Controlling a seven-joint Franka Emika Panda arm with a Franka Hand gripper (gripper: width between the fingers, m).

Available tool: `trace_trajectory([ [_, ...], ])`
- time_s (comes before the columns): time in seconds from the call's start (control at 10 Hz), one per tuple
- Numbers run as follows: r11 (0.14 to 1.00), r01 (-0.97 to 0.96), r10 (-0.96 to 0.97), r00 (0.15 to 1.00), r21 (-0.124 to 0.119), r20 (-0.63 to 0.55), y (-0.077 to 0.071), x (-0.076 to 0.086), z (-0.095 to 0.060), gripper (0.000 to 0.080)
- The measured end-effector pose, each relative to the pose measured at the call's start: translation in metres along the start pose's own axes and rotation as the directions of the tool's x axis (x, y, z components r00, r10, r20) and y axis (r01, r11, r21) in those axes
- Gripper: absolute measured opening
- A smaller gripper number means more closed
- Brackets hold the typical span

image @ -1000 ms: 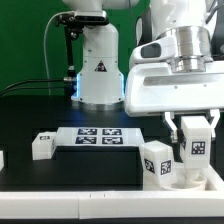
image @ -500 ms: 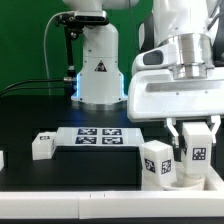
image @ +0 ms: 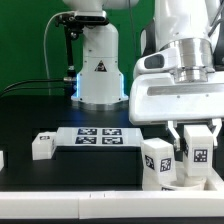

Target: Assemble stool

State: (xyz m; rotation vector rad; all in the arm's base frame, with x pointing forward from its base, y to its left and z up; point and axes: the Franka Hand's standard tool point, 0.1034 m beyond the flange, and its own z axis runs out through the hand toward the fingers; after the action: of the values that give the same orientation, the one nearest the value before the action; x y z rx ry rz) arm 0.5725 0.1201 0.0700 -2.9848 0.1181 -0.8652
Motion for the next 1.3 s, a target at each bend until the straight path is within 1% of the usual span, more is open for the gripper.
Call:
trace_trajectory([
  [0.1, 1.0, -0.002, 0.002, 1.0, -0.002, 0.002, 0.0, 0.0, 0.0, 0.0333],
  [0.2, 1.0, -0.003, 0.003, 1.0, -0.003, 0.013, 0.001, -0.002, 0.001, 0.0393],
  [0.3, 1.0, -0.003, 0.003, 1.0, -0.003, 0.015, 0.001, -0.002, 0.001, 0.053],
  [0.4, 1.0, -0.003, 0.003, 1.0, -0.003, 0.015, 0.001, -0.002, 0.001, 0.053],
  [0.5, 1.0, -0.003, 0.003, 1.0, -0.003, 0.015, 0.001, -0.002, 0.001, 0.0624],
  [0.6, 1.0, -0.003, 0.003, 1.0, -0.003, 0.015, 0.001, -0.003, 0.001, 0.0642],
  [0.8, 1.0, -0.003, 0.003, 1.0, -0.003, 0.016, 0.001, -0.003, 0.001, 0.0648],
  [0.9, 1.0, -0.01, 0.01, 0.998, -0.003, 0.065, 0.001, -0.005, 0.002, 0.0649],
  [1.0, 1.0, -0.031, 0.03, 0.991, 0.004, 0.129, 0.001, 0.005, -0.005, 0.0649],
  [1.1, 0.998, -0.056, 0.054, 0.985, 0.005, 0.163, 0.003, 0.012, -0.011, 0.0649],
  [1.2, 0.996, -0.089, 0.087, 0.966, -0.001, 0.244, 0.004, 0.008, -0.012, 0.0649],
  [1.3, 0.99, -0.137, 0.135, 0.931, -0.017, 0.34, 0.004, 0.006, -0.013, 0.0649],
])
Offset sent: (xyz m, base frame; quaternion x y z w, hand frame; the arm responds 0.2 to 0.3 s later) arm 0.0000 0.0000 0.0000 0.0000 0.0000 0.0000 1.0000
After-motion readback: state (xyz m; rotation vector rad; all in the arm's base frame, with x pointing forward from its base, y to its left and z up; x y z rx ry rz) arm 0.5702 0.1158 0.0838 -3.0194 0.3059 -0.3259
